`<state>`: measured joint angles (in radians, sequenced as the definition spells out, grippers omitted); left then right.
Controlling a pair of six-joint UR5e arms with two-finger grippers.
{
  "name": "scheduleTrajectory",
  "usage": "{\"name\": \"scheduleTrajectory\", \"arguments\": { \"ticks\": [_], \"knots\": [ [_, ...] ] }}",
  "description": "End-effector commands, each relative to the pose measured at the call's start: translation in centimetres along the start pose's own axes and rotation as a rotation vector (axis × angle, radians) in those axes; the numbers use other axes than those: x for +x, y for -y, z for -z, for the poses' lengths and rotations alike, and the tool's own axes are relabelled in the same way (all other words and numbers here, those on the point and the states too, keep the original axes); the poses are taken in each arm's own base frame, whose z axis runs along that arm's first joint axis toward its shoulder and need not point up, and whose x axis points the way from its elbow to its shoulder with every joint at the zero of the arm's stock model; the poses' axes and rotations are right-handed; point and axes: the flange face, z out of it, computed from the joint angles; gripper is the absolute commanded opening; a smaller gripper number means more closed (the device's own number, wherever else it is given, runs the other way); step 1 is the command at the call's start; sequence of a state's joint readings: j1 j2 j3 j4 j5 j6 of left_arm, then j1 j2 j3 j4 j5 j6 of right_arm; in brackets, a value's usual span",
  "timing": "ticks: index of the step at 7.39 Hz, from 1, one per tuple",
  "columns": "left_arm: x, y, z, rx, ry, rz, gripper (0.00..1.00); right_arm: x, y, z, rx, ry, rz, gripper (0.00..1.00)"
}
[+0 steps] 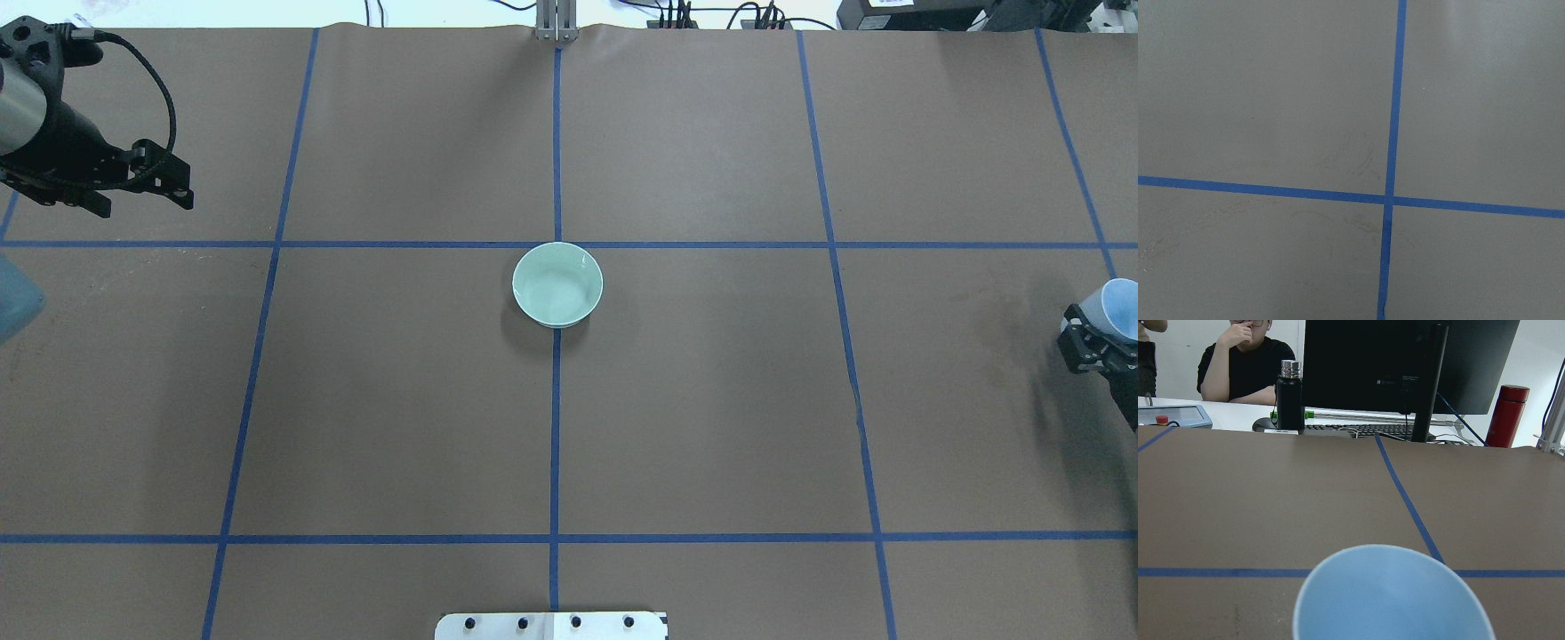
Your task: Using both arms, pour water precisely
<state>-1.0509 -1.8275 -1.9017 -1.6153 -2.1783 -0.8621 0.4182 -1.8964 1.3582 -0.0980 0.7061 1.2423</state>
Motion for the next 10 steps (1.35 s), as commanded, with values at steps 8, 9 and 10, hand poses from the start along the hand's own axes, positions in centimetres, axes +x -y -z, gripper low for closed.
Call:
{"name": "scheduleTrajectory", "arguments": {
  "ticks": [8,9,10],
  "knots": [
    [-0.1,0.0,-0.1,-0.001,0.001,-0.001,1.0,-0.3,0.5,0.5,0.024,0.021,0.063,1.0],
    [-0.1,0.0,0.0,-0.001,0.002,0.001,1.0,0.7,1.0,1.2,0.028,0.04,0.09,1.0],
    [-0.1,0.0,-0.1,-0.002,0.002,0.0,1.0,2.0,1.6,2.1,0.031,0.072,0.131,1.0]
  ]
}}
